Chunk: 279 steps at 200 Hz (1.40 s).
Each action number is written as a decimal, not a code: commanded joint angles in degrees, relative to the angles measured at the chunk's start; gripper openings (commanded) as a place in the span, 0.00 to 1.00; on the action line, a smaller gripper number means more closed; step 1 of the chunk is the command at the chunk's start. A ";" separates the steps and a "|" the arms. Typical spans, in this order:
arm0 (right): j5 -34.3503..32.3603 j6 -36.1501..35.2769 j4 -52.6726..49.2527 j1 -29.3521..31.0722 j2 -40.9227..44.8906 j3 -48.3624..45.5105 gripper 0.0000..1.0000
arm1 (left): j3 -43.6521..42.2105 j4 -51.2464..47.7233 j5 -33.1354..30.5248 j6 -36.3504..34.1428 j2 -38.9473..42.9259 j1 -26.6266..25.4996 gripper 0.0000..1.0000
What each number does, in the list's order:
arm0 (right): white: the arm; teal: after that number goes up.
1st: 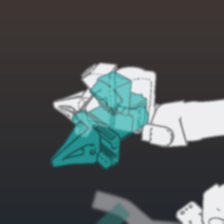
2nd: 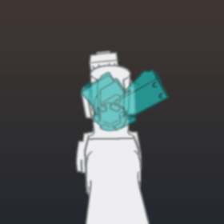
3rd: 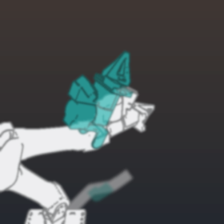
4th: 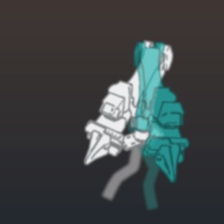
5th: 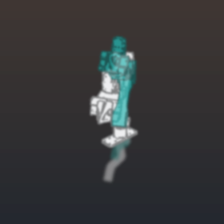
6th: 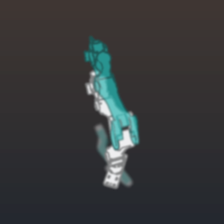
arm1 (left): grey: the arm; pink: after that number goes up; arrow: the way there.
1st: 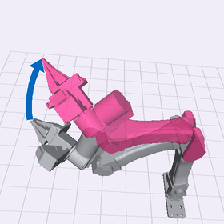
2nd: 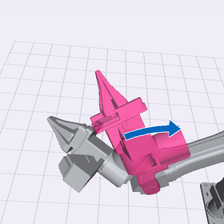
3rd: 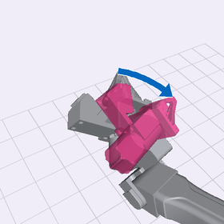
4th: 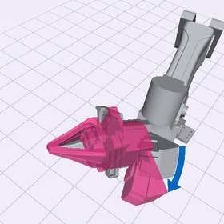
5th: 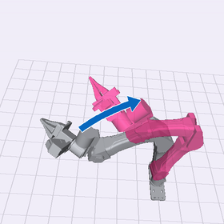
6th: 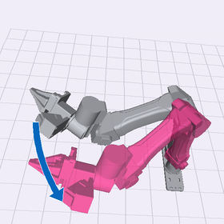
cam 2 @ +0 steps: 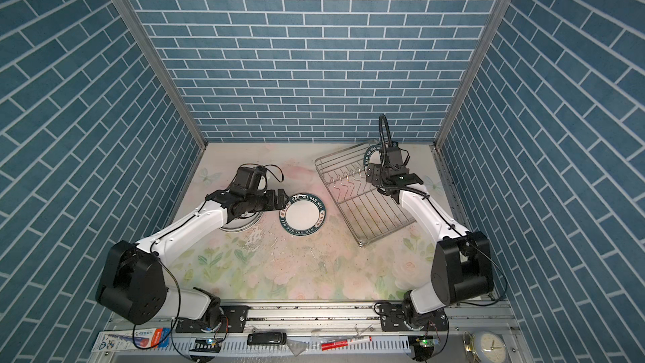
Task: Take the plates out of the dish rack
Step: 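Move the right gripper to the next green-rimmed plate in the rack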
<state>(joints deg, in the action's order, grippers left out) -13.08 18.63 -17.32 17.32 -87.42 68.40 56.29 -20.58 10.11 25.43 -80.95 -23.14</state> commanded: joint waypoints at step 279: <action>7.65 -13.24 6.21 -5.19 -15.19 9.56 0.33 | -0.31 -0.60 -0.62 0.24 0.22 -0.18 0.99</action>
<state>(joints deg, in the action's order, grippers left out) -6.96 8.10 -12.32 12.34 -101.03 76.66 55.24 -20.05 9.10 25.93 -80.60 -23.14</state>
